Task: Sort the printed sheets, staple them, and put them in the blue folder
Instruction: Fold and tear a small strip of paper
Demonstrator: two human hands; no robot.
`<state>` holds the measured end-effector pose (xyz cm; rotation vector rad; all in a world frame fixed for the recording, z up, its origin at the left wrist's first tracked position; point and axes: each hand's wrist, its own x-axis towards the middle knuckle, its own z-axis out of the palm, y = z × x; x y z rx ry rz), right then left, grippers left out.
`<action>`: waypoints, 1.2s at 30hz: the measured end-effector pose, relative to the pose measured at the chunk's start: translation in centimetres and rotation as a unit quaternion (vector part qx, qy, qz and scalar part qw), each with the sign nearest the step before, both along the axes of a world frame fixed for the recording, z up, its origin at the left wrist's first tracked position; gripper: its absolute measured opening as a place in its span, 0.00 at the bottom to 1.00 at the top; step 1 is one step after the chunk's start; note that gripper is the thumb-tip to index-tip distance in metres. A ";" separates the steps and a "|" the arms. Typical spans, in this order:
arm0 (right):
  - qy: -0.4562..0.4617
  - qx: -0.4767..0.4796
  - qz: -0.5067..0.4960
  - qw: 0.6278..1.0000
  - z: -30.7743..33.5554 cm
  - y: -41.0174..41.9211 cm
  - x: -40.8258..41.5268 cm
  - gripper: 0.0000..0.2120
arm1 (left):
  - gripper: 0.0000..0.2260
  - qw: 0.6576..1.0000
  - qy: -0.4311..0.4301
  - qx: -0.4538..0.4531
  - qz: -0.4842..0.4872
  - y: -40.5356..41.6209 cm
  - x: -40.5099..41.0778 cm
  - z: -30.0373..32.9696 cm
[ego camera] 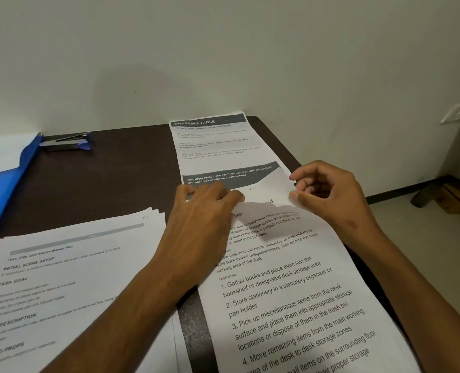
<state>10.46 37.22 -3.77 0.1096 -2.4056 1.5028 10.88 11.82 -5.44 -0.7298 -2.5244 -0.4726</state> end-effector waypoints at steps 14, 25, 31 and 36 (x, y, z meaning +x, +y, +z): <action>0.024 -0.056 0.073 0.995 0.9 1.1 0.4 0.03 | 0.28 0.996 -0.071 0.062 0.001 0.0 -0.3 -0.1; -0.124 -0.091 0.271 0.950 1.9 1.6 1.9 0.05 | 0.12 0.990 -0.084 0.113 0.007 -0.4 -0.3 0.1; -0.001 -0.101 0.088 0.991 1.3 1.3 0.8 0.09 | 0.13 0.991 -0.090 0.102 0.007 -0.4 -0.1 0.3; -0.002 0.091 -0.041 0.995 -0.2 1.8 -0.3 0.04 | 0.14 0.991 -0.098 0.087 0.005 -0.6 -0.1 0.3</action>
